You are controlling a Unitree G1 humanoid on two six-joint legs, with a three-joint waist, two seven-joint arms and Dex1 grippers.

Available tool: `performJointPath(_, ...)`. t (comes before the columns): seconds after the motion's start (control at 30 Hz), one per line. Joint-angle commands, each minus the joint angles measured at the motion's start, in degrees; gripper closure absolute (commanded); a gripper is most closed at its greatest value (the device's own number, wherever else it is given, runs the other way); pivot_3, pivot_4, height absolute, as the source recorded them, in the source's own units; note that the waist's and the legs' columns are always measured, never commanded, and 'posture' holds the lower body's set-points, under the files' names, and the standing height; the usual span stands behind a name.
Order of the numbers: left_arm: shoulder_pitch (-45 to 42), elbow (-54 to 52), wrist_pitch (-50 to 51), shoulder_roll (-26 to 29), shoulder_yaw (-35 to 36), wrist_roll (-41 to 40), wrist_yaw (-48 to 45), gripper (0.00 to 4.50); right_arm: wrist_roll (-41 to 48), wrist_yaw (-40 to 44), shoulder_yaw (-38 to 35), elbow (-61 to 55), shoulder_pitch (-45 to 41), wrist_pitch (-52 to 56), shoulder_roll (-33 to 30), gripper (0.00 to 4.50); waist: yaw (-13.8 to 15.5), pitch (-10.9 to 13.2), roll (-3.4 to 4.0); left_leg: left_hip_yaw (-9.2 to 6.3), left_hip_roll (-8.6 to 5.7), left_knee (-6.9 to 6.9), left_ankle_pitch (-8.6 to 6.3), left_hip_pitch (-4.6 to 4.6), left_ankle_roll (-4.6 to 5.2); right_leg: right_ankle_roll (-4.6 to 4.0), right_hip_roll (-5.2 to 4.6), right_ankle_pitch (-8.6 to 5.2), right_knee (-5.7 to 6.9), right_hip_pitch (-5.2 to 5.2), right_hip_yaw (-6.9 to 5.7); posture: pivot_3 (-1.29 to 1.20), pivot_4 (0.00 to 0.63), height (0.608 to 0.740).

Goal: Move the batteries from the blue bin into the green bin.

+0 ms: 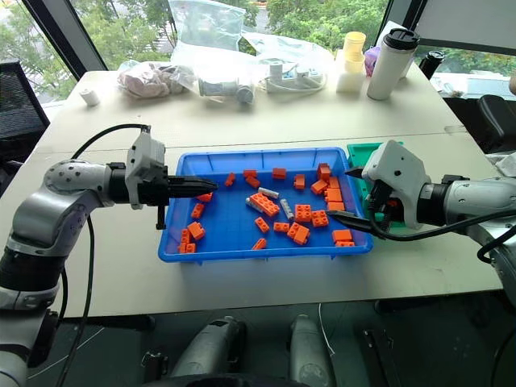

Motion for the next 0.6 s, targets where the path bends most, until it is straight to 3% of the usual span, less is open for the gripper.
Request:
performJointPath(0.03,-0.1,-2.3,0.3,0.7,2.1,-1.6,-0.2,4.50,0.2,-0.1,0.4,-1.3,-1.4,-0.6,0.2,0.04,0.0,0.0,0.00,0.00,-0.01,0.00,0.00,0.00,0.00,0.00,0.00,0.00,0.00,0.00,0.00,0.00,0.150,0.740)
performJointPath(0.6,1.0,-4.2,1.8,1.2,3.1,-2.5,1.5,4.50,-0.7,0.4,5.9,-0.5,-4.0,-2.0,2.0,0.04,0.0,0.0,0.00,-0.01,0.01,0.01,0.00,0.00,0.00,0.00,-0.02,0.00,0.00,0.00,0.00,0.00,0.150,0.740)
